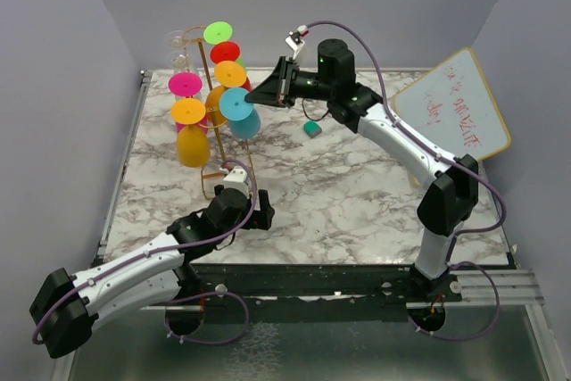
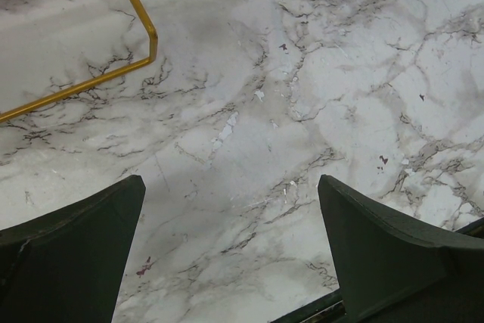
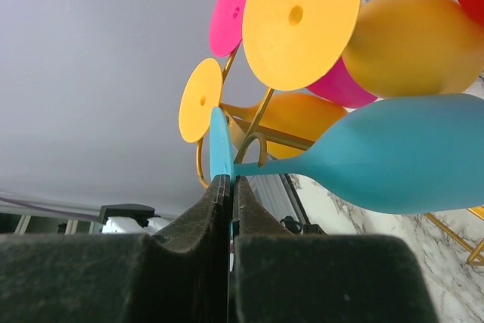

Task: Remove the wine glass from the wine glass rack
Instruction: Pick up the wine glass from the wine rack.

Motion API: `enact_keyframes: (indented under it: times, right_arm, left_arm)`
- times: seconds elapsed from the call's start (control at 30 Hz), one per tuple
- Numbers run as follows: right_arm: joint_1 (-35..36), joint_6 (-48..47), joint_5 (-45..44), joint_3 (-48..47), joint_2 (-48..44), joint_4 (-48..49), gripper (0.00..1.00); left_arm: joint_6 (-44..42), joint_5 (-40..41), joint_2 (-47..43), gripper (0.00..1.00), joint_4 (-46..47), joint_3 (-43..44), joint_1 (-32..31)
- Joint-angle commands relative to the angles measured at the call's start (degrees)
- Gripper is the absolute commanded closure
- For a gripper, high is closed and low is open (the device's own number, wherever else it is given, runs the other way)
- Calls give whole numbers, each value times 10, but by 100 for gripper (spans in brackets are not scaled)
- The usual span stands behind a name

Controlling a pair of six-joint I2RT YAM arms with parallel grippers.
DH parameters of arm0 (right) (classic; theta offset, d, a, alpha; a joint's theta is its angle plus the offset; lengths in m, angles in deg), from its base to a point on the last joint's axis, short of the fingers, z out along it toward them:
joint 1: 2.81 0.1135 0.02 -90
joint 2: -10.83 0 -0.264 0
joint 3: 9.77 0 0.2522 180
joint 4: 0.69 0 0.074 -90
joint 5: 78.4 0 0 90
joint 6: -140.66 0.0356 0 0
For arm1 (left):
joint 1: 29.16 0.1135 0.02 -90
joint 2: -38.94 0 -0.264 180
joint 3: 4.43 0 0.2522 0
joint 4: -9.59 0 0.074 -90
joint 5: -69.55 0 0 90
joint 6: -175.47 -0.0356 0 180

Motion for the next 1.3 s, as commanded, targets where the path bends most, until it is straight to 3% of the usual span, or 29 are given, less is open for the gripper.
enact_keyframes:
  times: [0.0, 0.13, 1.27]
  right_arm:
    - [2, 1, -9, 7, -27, -2, 95]
    - [2, -2, -20, 15, -36, -3, 99]
    - [-34, 59, -29, 105, -84, 90, 100]
  left_arm:
    - [3, -11, -6, 1, -4, 11, -2]
    - [4, -12, -4, 1, -2, 12, -2]
    - [1, -26, -9, 1, 13, 13, -2]
